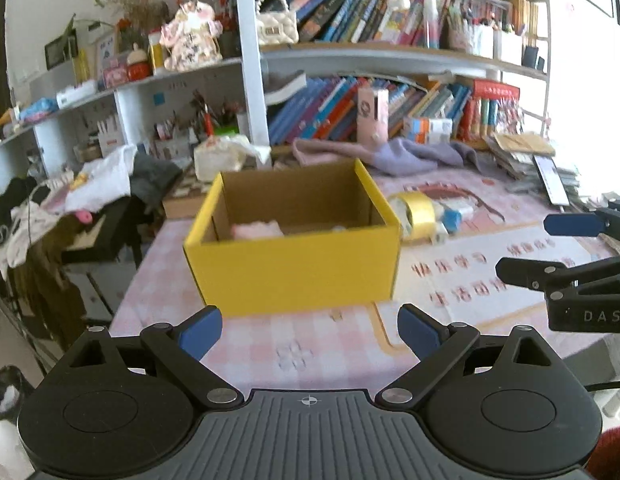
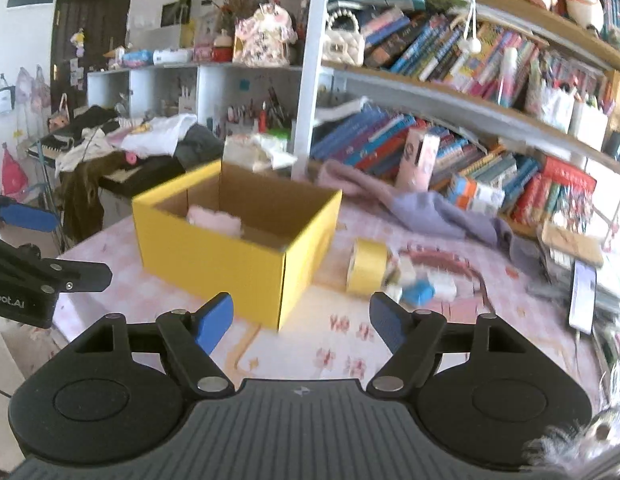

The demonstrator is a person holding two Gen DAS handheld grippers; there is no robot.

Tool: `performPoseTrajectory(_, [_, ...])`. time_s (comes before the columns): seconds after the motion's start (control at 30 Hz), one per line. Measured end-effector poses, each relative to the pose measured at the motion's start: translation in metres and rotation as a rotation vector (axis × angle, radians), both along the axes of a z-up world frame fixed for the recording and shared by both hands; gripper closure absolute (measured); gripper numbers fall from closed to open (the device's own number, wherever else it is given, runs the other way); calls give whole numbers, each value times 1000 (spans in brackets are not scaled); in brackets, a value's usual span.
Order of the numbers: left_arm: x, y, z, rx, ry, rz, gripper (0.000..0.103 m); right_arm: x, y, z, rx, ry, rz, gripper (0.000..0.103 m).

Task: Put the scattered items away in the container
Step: 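Withdraw both tools from the box toward the remaining items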

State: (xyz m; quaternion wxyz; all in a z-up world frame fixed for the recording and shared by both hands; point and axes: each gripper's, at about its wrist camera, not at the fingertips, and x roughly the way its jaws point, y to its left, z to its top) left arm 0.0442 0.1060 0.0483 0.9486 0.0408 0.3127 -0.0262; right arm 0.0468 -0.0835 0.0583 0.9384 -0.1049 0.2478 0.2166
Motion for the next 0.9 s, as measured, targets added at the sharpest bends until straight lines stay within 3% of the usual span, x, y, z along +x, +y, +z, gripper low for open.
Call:
performPoseTrajectory(0.33, [-13, -22, -32, -27, 108, -48, 6, -18, -6, -30, -34, 145, -49, 22])
performPoseTrajectory(0.9, [-10, -71, -40, -2, 115, -196, 6, -31, -45, -42, -82, 157, -162, 21])
